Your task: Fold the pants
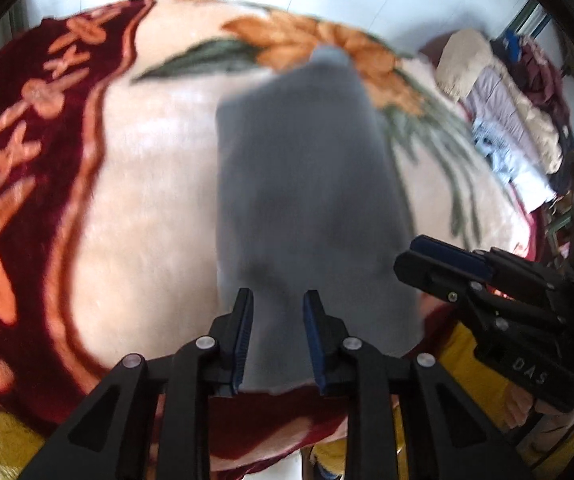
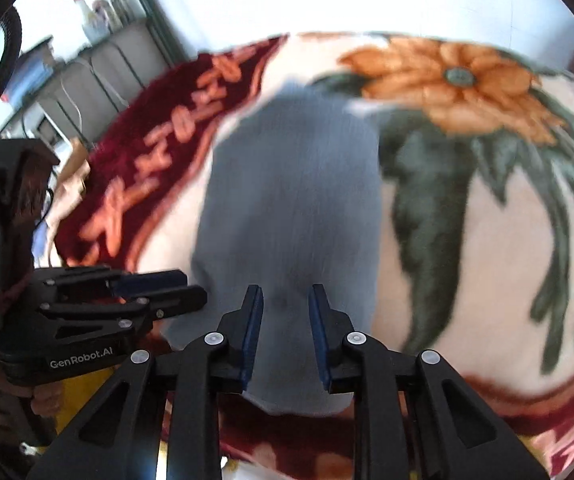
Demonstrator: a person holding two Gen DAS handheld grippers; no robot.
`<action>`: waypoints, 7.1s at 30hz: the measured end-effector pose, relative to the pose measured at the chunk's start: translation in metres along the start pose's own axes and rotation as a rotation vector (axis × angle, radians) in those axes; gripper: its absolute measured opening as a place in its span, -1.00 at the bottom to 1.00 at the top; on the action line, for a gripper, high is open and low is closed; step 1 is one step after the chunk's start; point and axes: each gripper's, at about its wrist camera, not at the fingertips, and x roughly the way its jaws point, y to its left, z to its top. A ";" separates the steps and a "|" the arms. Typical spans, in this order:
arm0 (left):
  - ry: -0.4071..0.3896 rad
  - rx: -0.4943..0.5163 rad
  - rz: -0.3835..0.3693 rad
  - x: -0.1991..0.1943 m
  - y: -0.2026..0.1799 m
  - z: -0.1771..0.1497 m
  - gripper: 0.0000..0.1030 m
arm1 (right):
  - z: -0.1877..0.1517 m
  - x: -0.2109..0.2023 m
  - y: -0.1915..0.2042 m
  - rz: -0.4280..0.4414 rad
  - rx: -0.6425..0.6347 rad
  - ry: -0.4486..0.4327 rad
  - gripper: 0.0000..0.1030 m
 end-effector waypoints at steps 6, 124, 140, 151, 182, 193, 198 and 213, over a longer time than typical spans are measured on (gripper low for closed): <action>-0.089 0.025 0.004 -0.001 -0.011 0.043 -0.50 | 0.030 0.020 -0.018 -0.039 0.051 -0.037 -0.53; -0.135 -0.137 0.094 -0.029 0.112 0.025 -0.29 | 0.041 0.062 0.072 0.019 -0.046 -0.045 -0.55; -0.112 -0.175 0.185 -0.012 0.104 -0.002 -0.17 | 0.018 0.069 0.059 0.065 0.023 0.032 -0.67; -0.130 -0.180 0.246 -0.032 0.081 -0.027 0.42 | -0.008 0.051 0.079 -0.005 -0.070 0.009 -0.12; -0.098 -0.195 0.309 -0.025 0.079 -0.035 0.51 | -0.016 0.054 0.072 -0.006 -0.011 0.020 -0.12; -0.100 -0.197 0.305 -0.027 0.079 -0.035 0.51 | -0.016 0.052 0.074 -0.010 -0.006 0.014 -0.12; -0.101 -0.195 0.307 -0.027 0.079 -0.035 0.51 | -0.016 0.051 0.073 -0.008 -0.006 0.014 -0.12; -0.097 -0.194 0.311 -0.028 0.077 -0.035 0.51 | -0.017 0.051 0.073 -0.010 0.000 0.017 -0.12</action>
